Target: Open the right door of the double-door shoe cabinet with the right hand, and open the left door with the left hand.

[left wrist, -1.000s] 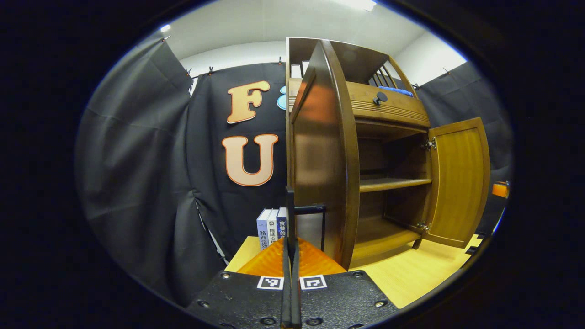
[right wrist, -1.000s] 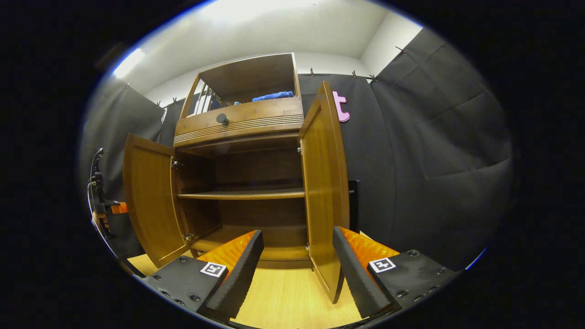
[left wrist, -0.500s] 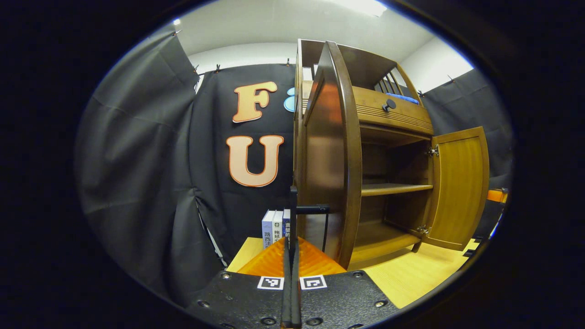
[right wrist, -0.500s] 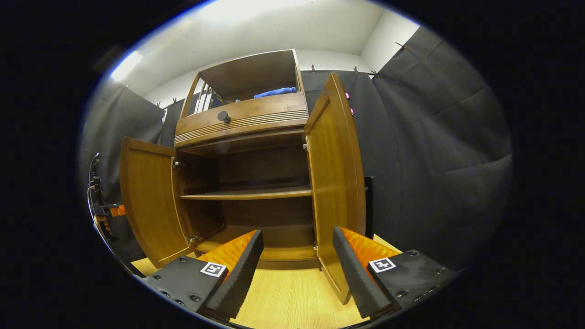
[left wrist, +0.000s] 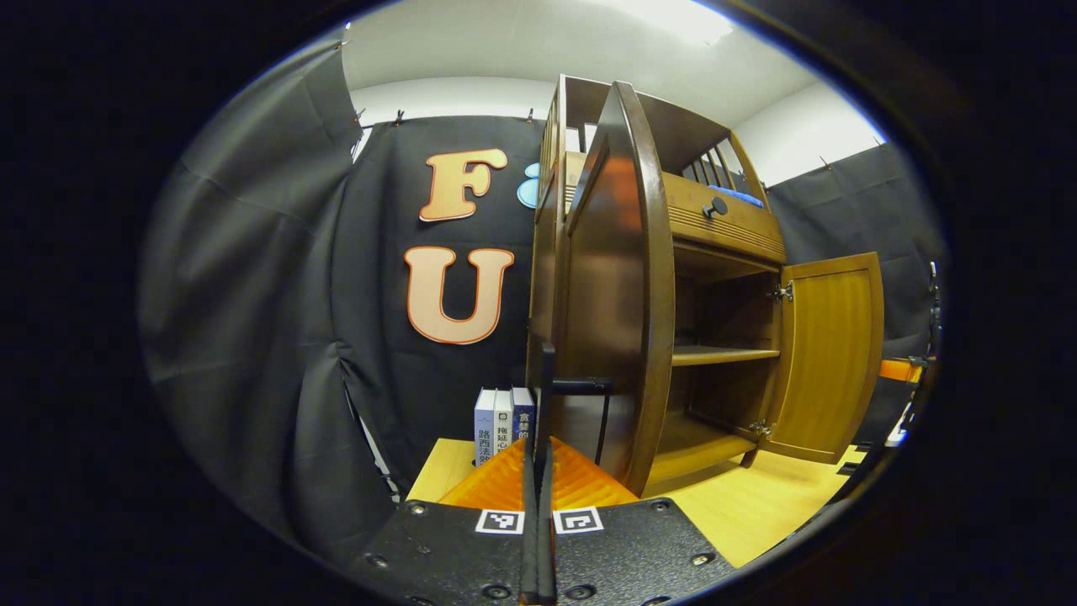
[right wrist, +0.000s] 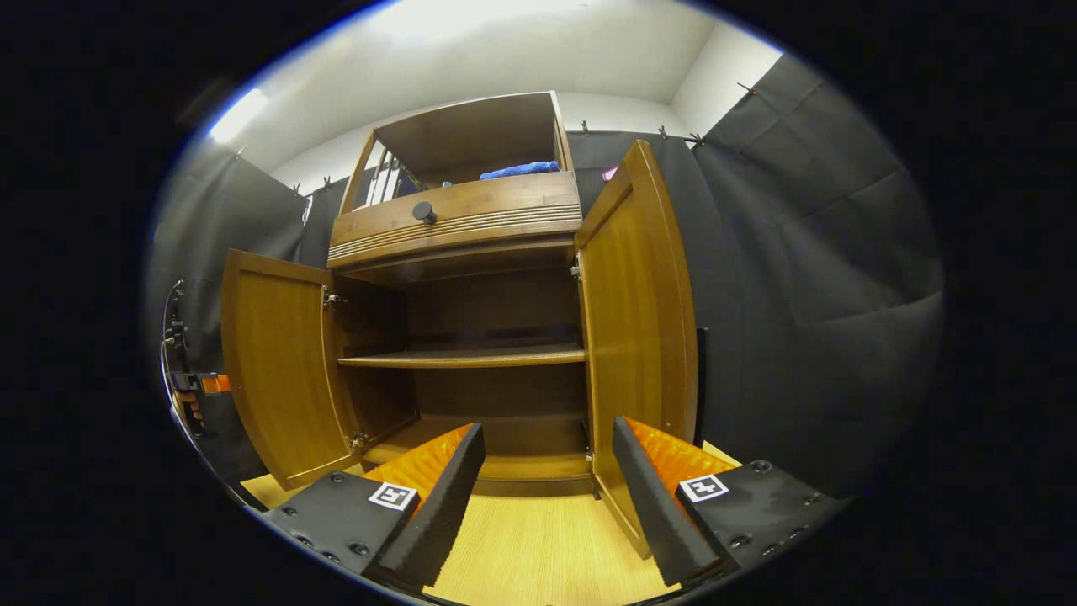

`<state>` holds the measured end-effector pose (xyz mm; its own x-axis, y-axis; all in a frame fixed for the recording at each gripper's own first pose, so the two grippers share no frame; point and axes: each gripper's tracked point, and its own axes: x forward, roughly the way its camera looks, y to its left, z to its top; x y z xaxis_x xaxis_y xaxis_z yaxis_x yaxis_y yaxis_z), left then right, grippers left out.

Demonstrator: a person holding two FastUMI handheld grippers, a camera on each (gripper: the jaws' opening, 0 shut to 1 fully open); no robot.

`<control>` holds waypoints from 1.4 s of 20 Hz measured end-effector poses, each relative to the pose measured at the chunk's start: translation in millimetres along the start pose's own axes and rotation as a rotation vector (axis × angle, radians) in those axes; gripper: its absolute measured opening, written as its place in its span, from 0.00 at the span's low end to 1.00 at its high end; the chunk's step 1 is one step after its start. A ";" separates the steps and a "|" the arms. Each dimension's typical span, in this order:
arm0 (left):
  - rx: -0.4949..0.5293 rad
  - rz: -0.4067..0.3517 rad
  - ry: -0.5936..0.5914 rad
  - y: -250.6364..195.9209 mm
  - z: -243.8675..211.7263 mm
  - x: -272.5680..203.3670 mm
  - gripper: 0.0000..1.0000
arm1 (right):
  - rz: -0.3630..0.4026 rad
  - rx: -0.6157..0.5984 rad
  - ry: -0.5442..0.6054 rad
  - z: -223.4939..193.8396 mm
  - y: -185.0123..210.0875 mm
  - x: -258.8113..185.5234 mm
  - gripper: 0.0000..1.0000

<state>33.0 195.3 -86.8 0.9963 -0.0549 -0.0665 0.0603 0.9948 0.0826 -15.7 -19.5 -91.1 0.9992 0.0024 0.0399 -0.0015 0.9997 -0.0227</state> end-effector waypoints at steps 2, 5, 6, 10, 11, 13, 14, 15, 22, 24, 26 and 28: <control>0.001 0.004 0.011 -2.0 -1.6 -0.8 0.00 | 0.006 0.000 -0.003 2.0 6.0 -2.0 0.98; 0.022 0.054 0.028 -6.7 -2.2 -7.5 0.00 | 0.013 -0.006 -0.010 5.3 11.7 -5.5 1.00; 0.034 0.080 0.034 -7.1 0.1 -14.9 0.00 | 0.013 -0.008 -0.011 6.0 11.1 -6.4 0.98; 0.019 0.118 0.008 -29.3 23.2 -51.7 0.00 | 0.015 0.006 -0.004 7.8 6.0 -6.6 0.98; 0.011 0.132 0.003 -32.2 27.7 -59.4 0.13 | 0.016 0.012 -0.002 6.8 4.7 -7.5 0.98; -0.003 0.137 -0.005 -51.2 37.1 -72.2 0.26 | 0.015 0.019 0.004 4.6 1.6 -8.5 0.89; -0.003 0.145 -0.012 -57.3 42.8 -77.0 0.35 | 0.015 0.022 0.006 5.3 -0.1 -9.3 0.98; -0.003 0.148 -0.024 -64.2 50.9 -82.1 0.43 | 0.015 0.024 0.007 5.1 -1.9 -10.1 0.98; -0.010 0.117 -0.099 -113.7 83.8 -96.7 0.87 | -0.011 0.014 -0.012 16.0 -23.6 -21.4 0.98; -0.018 0.113 -0.101 -121.6 85.5 -94.6 0.93 | -0.020 0.015 -0.019 17.6 -30.7 -23.8 0.89; -0.018 0.104 -0.104 -125.6 86.1 -96.6 0.92 | -0.028 0.019 -0.021 17.8 -37.6 -26.5 0.98; -0.012 0.104 -0.107 -125.4 86.9 -97.3 0.95 | -0.037 0.022 -0.020 17.3 -43.1 -27.9 0.92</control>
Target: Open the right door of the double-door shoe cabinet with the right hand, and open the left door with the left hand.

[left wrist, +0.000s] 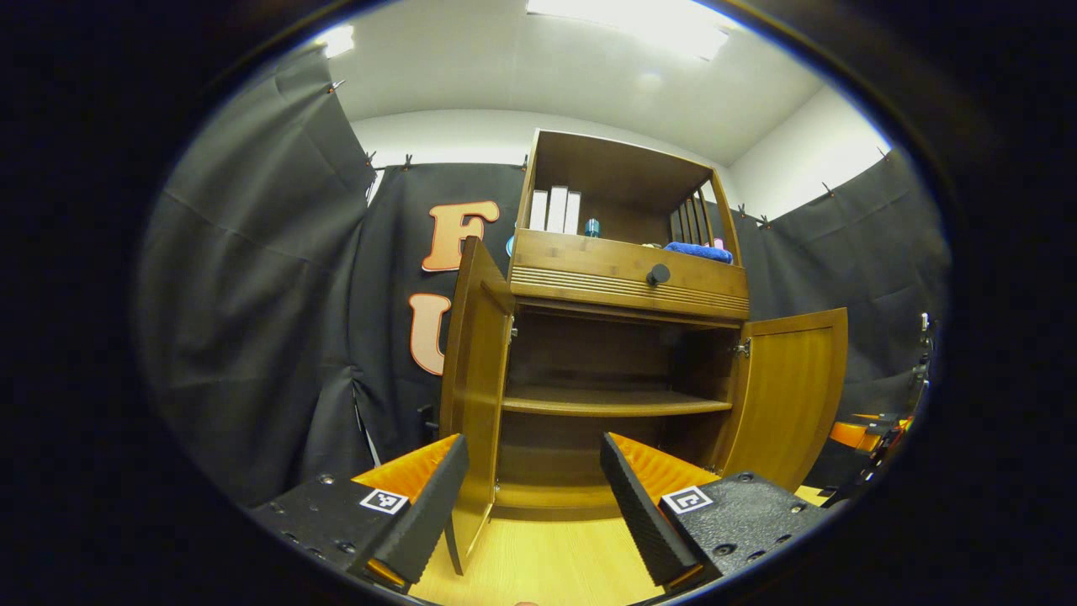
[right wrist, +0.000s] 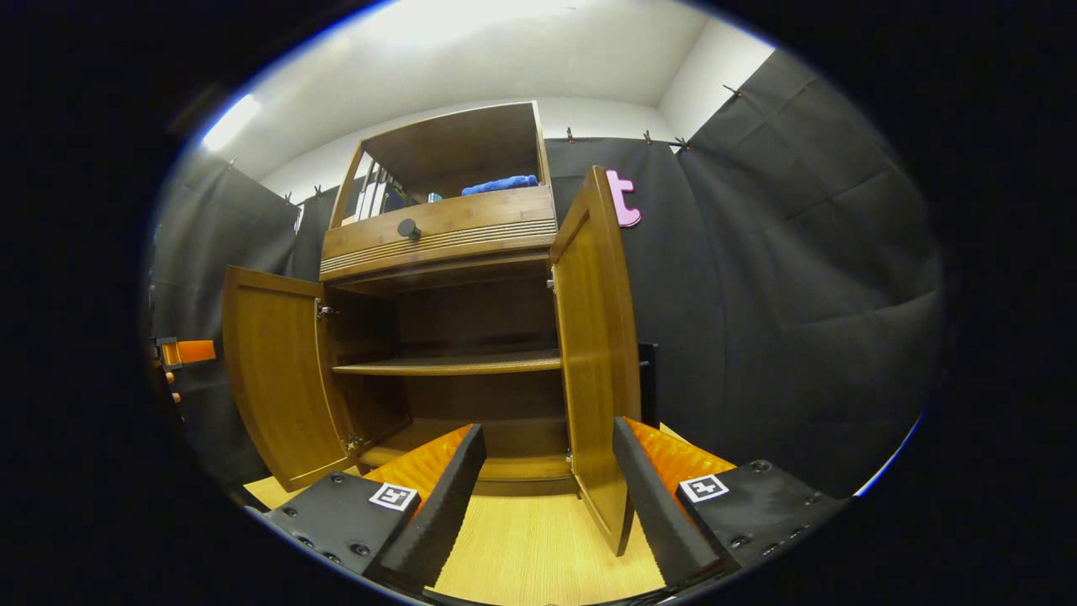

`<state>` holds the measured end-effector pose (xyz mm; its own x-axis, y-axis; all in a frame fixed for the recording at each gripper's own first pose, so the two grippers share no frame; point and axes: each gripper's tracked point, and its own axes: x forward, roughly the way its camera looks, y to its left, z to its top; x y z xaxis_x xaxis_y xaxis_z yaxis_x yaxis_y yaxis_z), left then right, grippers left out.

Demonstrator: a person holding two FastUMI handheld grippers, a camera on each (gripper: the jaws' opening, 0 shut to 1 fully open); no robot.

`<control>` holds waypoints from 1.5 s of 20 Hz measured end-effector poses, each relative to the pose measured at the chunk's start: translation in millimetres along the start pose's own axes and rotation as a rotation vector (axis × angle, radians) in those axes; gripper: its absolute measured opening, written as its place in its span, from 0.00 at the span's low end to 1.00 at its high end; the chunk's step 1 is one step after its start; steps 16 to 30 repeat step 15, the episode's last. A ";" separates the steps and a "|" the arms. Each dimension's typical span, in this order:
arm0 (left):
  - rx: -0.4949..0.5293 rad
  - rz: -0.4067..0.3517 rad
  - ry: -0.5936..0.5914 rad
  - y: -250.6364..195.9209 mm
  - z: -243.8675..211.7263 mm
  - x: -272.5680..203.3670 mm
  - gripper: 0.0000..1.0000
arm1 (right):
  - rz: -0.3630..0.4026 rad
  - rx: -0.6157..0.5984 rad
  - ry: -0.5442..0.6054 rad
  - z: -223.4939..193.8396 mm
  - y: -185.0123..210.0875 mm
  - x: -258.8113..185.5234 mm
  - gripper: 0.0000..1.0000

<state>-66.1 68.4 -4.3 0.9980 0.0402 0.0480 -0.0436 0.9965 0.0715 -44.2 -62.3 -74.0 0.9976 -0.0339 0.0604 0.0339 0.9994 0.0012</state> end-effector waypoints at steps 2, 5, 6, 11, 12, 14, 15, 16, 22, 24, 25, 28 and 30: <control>0.001 -0.004 -0.004 -4.2 1.7 0.3 0.92 | -0.006 0.004 0.001 -0.2 -4.2 -0.3 0.98; 0.005 -0.011 -0.007 -13.5 4.0 7.9 0.92 | -0.012 0.005 -0.003 -0.1 -8.5 -1.3 0.98; 0.010 -0.008 -0.010 -13.4 4.9 8.0 0.92 | -0.015 0.003 -0.005 0.2 -9.8 -1.5 0.98; 0.019 -0.008 -0.024 -15.7 9.6 4.1 0.92 | -0.012 0.000 -0.010 0.7 -10.0 -2.6 0.98; 0.019 -0.009 -0.025 -16.8 10.1 4.1 0.92 | -0.010 -0.002 -0.012 1.0 -9.6 -2.9 0.98; 0.020 -0.008 -0.024 -17.4 10.6 3.6 0.92 | -0.009 -0.005 -0.014 1.8 -9.7 -3.2 0.98; 0.020 -0.010 -0.024 -18.5 10.5 4.0 0.92 | -0.009 -0.005 -0.015 1.9 -9.3 -3.2 0.98; 0.020 -0.010 -0.024 -18.5 10.5 4.0 0.92 | -0.009 -0.005 -0.015 1.9 -9.3 -3.2 0.98; 0.020 -0.010 -0.024 -18.5 10.5 4.0 0.92 | -0.009 -0.005 -0.015 1.9 -9.3 -3.2 0.98; 0.020 -0.010 -0.024 -18.5 10.5 4.0 0.92 | -0.009 -0.005 -0.015 1.9 -9.3 -3.2 0.98; 0.020 -0.010 -0.024 -18.5 10.5 4.0 0.92 | -0.009 -0.005 -0.015 1.9 -9.3 -3.2 0.98; 0.020 -0.010 -0.024 -18.5 10.5 4.0 0.92 | -0.009 -0.005 -0.015 1.9 -9.3 -3.2 0.98; 0.020 -0.010 -0.024 -18.5 10.5 4.0 0.92 | -0.009 -0.005 -0.015 1.9 -9.3 -3.2 0.98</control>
